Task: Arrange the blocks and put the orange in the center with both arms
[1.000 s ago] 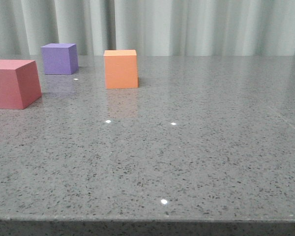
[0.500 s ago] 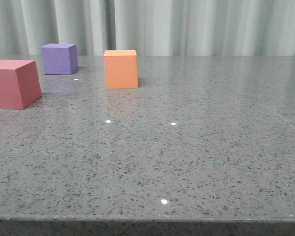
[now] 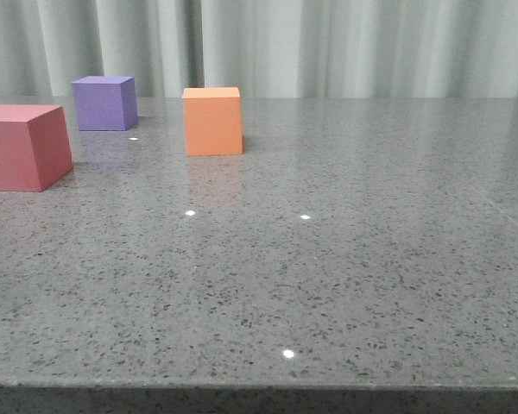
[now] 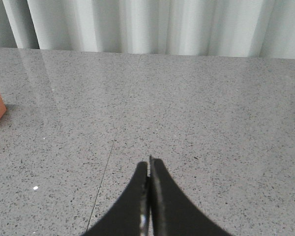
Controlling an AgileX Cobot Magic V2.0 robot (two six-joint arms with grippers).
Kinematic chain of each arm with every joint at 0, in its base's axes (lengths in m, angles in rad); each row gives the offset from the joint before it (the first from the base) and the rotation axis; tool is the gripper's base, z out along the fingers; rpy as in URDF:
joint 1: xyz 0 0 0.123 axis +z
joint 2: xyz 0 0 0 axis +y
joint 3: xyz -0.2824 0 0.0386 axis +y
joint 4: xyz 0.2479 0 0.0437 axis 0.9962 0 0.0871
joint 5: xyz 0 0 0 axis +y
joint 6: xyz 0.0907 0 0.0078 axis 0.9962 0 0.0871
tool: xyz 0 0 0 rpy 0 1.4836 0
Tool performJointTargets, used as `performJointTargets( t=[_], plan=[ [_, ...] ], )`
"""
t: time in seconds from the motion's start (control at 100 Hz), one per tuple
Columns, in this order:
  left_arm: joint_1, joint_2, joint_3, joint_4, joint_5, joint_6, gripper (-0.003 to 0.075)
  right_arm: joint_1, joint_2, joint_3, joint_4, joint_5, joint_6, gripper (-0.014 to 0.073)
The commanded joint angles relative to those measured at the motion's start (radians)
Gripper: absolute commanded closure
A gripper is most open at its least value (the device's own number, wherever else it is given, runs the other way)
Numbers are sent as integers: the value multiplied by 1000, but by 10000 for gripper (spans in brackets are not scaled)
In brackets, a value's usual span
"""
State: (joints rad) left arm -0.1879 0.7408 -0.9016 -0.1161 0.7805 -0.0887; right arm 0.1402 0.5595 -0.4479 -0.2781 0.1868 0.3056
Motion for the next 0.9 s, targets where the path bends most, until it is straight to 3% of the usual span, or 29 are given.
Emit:
performJointTargets(
  t=[0.0,0.38,0.47,0.64,0.71,0.77,0.89],
  plan=[
    [3,59,-79,-13,-30,-5,741,-9,-1,-27,-14,-82,-2,704],
    [3,165,-95,-16,7,-5,713,-9,-1,-27,-14,-82,-2,704],
    [3,169,-95,-16,21,-3,588,-9,-1,-27,-14,-82,-2,704],
    [3,169,-95,-16,21,-3,167,-9,-1,-27,-14,-82,-2,704],
    [3,169,-95,-16,19,-3,43,-9,-1,-27,-14,-82,-2,704],
    [3,171,-95,-18,11,-3,17,-9,-1,-27,-14,-82,-2,704],
    [3,175,-95,-62,-13,-3,57,-9,-1,-27,-14,-82,-2,704]
  ],
)
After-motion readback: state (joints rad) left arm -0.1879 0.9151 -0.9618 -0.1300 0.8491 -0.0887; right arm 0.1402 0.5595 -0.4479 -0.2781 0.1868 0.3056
